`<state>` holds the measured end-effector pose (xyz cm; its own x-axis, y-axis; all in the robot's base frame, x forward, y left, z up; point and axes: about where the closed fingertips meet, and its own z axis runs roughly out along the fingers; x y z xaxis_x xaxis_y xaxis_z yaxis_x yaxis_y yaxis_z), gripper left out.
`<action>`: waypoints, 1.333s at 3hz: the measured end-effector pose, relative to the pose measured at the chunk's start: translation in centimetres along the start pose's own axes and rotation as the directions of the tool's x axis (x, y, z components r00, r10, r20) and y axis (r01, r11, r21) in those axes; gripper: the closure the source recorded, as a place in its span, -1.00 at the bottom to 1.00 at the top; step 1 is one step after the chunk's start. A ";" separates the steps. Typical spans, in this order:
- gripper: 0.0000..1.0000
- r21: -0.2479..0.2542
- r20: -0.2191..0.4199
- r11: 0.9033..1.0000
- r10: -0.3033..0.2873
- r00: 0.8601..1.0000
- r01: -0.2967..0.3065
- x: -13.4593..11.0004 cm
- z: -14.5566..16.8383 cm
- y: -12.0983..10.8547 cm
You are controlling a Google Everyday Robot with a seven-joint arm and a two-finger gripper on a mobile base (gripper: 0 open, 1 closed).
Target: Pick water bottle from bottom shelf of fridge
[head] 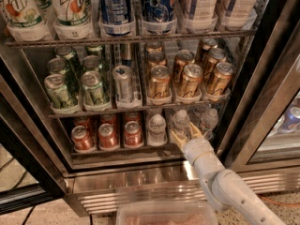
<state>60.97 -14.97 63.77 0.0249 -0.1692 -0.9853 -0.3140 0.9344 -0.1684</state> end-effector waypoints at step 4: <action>1.00 -0.036 0.000 0.999 -0.002 1.000 0.002 -0.4 -0.6 0.7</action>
Offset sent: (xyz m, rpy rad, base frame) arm -0.0518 0.0319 0.1254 -0.2275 -0.0221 0.2723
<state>60.22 -14.44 64.04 0.0260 -0.1713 -0.9849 -0.3478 0.9221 -0.1696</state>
